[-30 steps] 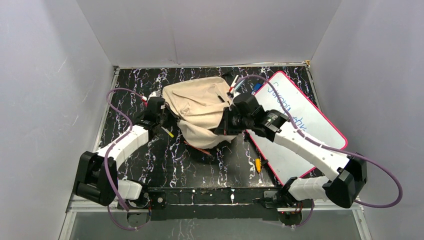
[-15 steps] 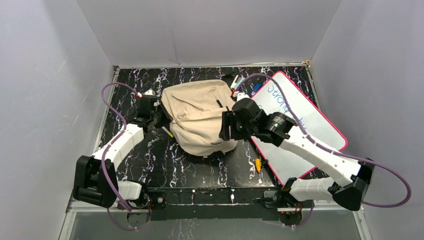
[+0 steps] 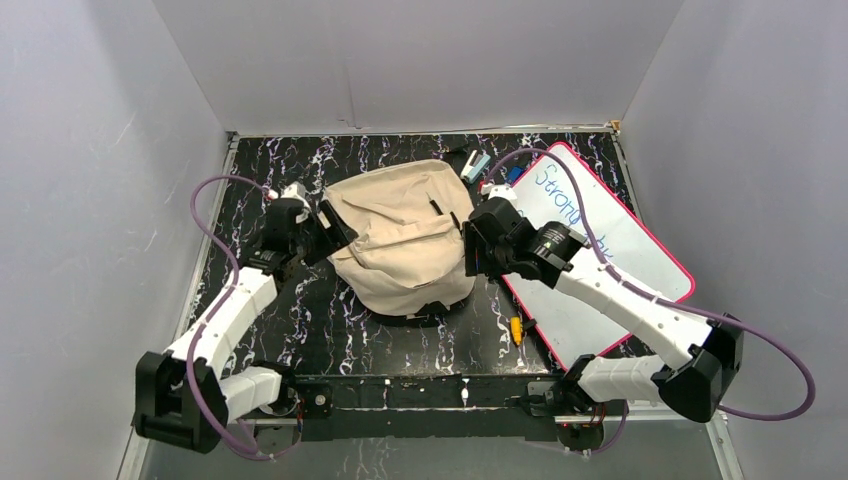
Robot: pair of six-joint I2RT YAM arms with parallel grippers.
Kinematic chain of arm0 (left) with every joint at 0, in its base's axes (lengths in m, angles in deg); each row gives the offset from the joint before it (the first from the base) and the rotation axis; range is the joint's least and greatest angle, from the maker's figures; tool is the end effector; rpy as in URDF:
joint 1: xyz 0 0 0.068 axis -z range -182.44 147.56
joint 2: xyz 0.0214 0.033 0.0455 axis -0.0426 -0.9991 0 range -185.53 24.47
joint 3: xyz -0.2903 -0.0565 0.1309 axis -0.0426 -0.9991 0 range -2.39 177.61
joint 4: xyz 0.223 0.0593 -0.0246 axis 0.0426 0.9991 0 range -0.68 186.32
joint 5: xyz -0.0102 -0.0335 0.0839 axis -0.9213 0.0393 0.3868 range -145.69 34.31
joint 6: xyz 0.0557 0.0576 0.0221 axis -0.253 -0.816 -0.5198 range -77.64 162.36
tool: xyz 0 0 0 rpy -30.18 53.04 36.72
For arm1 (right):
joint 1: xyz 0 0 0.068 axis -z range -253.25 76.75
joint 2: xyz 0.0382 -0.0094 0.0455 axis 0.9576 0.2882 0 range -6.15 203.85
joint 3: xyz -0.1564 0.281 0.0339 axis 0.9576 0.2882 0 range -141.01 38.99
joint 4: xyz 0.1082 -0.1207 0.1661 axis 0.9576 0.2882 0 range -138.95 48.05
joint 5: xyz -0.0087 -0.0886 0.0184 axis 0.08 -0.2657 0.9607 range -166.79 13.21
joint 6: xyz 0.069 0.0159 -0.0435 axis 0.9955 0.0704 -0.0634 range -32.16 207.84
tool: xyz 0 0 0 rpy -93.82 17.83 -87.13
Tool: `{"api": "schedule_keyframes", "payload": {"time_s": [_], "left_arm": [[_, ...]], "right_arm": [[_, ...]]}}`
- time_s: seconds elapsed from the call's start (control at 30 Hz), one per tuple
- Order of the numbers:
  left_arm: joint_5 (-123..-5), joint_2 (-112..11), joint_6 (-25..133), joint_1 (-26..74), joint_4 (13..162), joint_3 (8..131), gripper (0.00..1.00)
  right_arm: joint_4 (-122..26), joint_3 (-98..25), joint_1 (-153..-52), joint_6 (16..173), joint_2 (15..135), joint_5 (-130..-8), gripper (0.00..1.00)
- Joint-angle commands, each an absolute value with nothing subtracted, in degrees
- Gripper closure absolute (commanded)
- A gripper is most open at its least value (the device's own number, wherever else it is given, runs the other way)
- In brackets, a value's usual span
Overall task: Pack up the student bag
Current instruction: Adjust the student bag at the center of the board.
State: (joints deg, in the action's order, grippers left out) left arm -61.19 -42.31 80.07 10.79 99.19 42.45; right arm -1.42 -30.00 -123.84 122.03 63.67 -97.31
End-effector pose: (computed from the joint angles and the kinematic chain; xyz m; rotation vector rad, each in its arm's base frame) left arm 0.2320 -0.0618 0.3028 -0.4066 2.1498 -0.6185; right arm 0.1590 0.1536 0.3609 -0.1758 2.3583 0.2895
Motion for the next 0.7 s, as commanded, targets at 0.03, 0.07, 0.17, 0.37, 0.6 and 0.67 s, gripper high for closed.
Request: {"api": "schedule_keyframes", "payload": {"time_s": [0.03,0.07,0.17,0.37,0.6,0.67], "left_arm": [[-66.0,-34.7,87.1,10.7,100.3,36.3,0.23],[-66.0,-34.0,87.7,10.7,100.1,35.3,0.23],[-65.5,-32.2,89.0,10.8,100.4,32.5,0.22],[-66.6,-29.3,92.5,10.9,99.5,27.6,0.21],[-67.1,-30.0,97.3,11.0,94.6,23.4,0.21],[-66.7,-30.5,98.2,10.9,93.7,22.7,0.21]], "right_arm": [[-5.8,-26.3,-121.5,121.1,64.3,-93.6,0.31],[-6.9,-25.3,-121.1,121.1,64.0,-92.3,0.3],[-9.7,-22.9,-119.9,121.0,63.1,-88.9,0.26],[-13.6,-19.8,-118.2,121.4,61.4,-84.3,0.19],[-16.9,-20.9,-116.3,124.4,60.2,-84.2,0.16],[-17.2,-21.6,-115.8,125.0,60.7,-84.3,0.15]]}}
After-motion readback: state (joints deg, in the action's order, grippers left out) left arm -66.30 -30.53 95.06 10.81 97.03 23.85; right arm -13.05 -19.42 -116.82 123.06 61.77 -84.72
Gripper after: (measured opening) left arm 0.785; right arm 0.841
